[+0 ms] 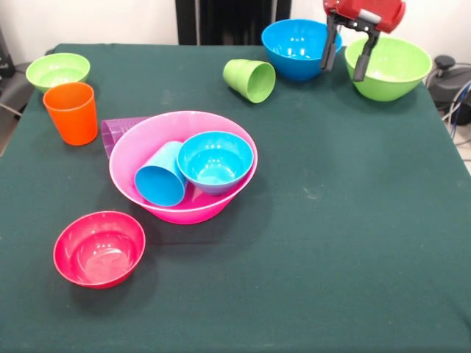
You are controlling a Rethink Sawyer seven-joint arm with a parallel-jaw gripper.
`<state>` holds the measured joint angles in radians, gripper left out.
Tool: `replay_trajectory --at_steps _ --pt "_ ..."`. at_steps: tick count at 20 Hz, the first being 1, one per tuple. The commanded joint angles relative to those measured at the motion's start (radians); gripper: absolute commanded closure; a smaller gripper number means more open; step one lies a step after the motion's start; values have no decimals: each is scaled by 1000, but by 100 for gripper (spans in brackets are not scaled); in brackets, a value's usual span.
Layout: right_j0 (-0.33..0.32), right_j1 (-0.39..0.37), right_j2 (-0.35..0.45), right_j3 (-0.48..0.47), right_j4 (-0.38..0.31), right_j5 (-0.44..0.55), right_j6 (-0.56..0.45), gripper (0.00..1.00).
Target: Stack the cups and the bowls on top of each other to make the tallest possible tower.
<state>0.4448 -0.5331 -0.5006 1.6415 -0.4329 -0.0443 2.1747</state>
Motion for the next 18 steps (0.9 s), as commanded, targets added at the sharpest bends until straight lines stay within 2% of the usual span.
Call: replay_trajectory --at_steps 1,2,6,8,12,15,18 --pt "-103 -70 204 -27 -69 36 -13 0" --pt "-102 -104 224 -12 -55 89 -26 0" --pt "-3 -218 183 39 73 324 20 0" --pt "67 -235 129 59 109 366 82 0" --pt "118 -270 107 119 133 359 134 0" --pt "102 -295 138 171 160 344 141 0" --pt "35 -353 223 240 226 401 109 0"
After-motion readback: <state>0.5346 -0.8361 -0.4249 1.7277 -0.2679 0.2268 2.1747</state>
